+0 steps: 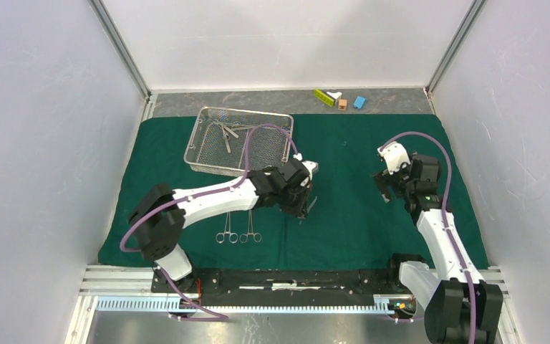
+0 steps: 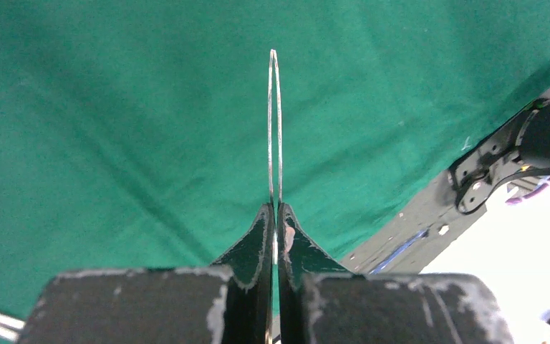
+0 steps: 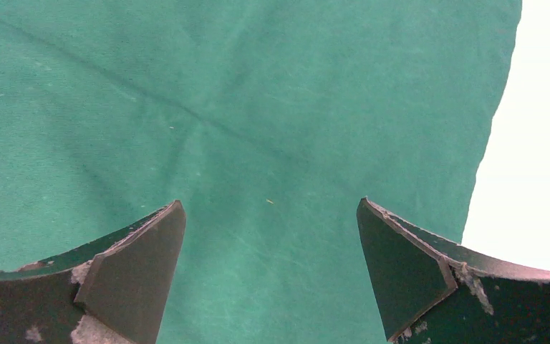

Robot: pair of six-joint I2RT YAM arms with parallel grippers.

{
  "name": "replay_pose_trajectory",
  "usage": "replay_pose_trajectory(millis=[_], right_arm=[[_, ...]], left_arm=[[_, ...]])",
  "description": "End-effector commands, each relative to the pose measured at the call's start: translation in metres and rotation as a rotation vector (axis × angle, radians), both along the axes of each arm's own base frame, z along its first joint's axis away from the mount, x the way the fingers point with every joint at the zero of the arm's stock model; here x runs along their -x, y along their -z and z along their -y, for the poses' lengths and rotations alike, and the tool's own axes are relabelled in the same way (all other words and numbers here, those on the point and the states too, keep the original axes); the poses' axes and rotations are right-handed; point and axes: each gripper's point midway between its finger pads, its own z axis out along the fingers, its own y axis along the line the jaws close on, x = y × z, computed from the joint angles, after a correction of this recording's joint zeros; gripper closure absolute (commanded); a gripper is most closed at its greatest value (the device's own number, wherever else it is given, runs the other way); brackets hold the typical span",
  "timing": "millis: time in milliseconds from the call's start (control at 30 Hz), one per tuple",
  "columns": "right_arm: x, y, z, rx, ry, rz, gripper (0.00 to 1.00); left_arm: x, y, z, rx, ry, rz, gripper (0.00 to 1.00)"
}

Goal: Open and lay out the surgical kit
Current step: Place the medical item in the surgical kit.

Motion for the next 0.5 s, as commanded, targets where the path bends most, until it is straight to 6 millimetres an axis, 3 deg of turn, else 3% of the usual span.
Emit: replay_pose_trajectory(millis=[0,200,467], right_arm=[[-0.002,-0.007,0.019,-0.013,0.088,0.042,0.02],[0.000,-0.001,0.027,-0.016,0.109,0.026,0.02],[0.003,0.002,0.022,-0.030,0.079,0.015,0.02]], left_arm=[[0.010,0.001,0.042,0.055,-0.123,-0.119,0.98],[0.012,0.013,0.062,0.039,-0.227,-0.159,0.98],[-0.013,0.019,0.067,-0.005,-0.359,-0.092,0.98]])
